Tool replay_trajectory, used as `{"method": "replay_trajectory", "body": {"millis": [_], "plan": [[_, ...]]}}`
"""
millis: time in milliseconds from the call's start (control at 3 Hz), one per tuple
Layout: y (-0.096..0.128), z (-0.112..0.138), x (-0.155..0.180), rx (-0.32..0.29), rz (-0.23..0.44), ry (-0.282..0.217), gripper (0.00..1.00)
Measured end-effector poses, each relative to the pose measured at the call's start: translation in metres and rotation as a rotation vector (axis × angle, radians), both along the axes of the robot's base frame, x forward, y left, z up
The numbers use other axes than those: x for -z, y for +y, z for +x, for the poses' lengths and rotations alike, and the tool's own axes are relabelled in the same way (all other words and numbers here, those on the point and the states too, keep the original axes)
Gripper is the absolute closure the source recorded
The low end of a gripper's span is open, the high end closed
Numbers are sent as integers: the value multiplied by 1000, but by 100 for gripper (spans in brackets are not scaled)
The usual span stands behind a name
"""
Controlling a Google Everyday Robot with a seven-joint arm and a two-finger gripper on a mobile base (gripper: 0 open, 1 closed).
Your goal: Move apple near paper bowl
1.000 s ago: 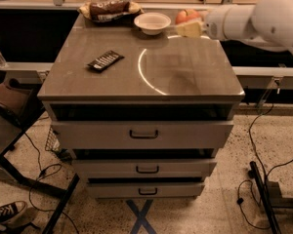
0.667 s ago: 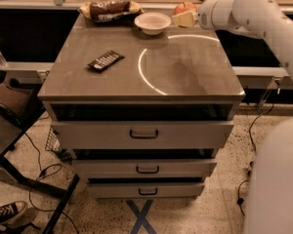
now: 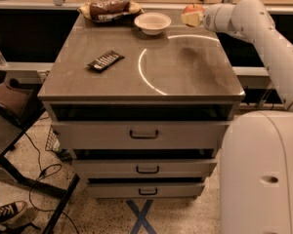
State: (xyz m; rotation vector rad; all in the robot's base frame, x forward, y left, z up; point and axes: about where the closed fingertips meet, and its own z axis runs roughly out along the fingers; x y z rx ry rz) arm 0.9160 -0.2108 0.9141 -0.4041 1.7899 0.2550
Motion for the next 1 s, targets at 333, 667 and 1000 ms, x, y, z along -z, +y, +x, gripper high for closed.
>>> {"method": "replay_trajectory", "body": {"millis": [333, 667, 1000], "plan": [[-11, 16, 16, 14, 58, -11, 100], [-11, 26, 31, 7, 86, -5, 100], [-6, 31, 43, -13, 84, 11, 100]]}}
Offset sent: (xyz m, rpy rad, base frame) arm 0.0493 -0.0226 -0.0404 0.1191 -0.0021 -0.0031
